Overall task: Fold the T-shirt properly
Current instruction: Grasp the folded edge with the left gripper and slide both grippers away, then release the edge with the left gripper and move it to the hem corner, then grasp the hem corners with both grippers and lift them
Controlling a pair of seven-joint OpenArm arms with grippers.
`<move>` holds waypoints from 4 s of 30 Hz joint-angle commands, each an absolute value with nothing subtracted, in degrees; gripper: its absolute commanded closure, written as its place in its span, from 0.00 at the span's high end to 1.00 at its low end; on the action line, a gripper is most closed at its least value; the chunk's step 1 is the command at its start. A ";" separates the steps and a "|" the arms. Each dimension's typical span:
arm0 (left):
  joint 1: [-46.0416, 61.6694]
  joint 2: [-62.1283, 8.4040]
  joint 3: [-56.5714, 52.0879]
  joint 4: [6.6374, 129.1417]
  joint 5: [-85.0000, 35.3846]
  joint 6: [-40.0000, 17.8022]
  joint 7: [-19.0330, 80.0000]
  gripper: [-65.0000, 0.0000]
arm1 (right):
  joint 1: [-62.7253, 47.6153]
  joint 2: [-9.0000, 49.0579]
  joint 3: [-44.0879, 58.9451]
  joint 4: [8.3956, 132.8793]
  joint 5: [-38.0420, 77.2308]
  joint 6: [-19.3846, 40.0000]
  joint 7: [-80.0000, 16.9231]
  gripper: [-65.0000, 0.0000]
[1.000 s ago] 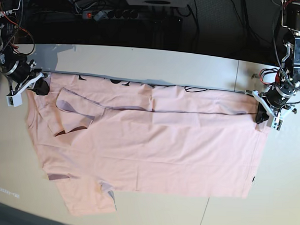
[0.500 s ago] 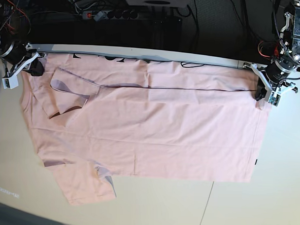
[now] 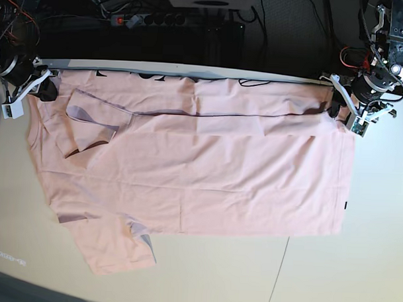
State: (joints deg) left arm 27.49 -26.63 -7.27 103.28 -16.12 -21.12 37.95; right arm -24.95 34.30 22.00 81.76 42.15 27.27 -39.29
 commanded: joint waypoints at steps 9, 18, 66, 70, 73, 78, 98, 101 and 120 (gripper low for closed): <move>24.18 -34.06 -18.09 109.71 -24.67 -21.87 37.50 0.42 | -25.41 35.40 22.39 81.82 40.07 29.85 -41.36 0.00; 9.28 -38.30 -17.32 95.55 -34.96 -26.52 33.26 0.52 | -25.39 35.42 22.39 81.82 40.05 29.82 -41.36 0.00; -37.32 -26.50 2.57 30.98 -41.65 -34.13 37.71 0.00 | -24.32 35.42 22.39 81.82 40.40 29.82 -42.04 0.00; -37.28 -26.52 2.57 31.09 -41.50 -34.13 37.76 0.00 | -22.17 35.40 23.38 83.20 41.95 29.82 -42.17 0.00; -37.30 -26.55 2.57 31.09 -41.32 -34.15 37.71 0.00 | -19.75 35.42 26.20 85.91 43.59 29.82 -43.09 0.00; -37.30 -26.50 2.57 31.11 -41.39 -37.32 37.78 0.00 | -14.72 36.77 28.91 88.44 45.32 29.82 -46.04 0.00; -37.30 -25.39 4.25 31.94 -41.56 -40.00 41.43 0.00 | 27.70 38.74 28.86 45.56 34.02 29.76 -39.38 0.02; -37.30 -25.45 6.70 32.03 -41.52 -40.00 41.47 0.00 | 34.15 38.70 28.84 34.48 33.15 29.78 -38.37 0.41; -37.28 -25.98 8.45 32.10 -42.57 -40.00 41.41 0.00 | 40.86 26.57 28.73 15.97 19.05 29.80 -30.44 0.51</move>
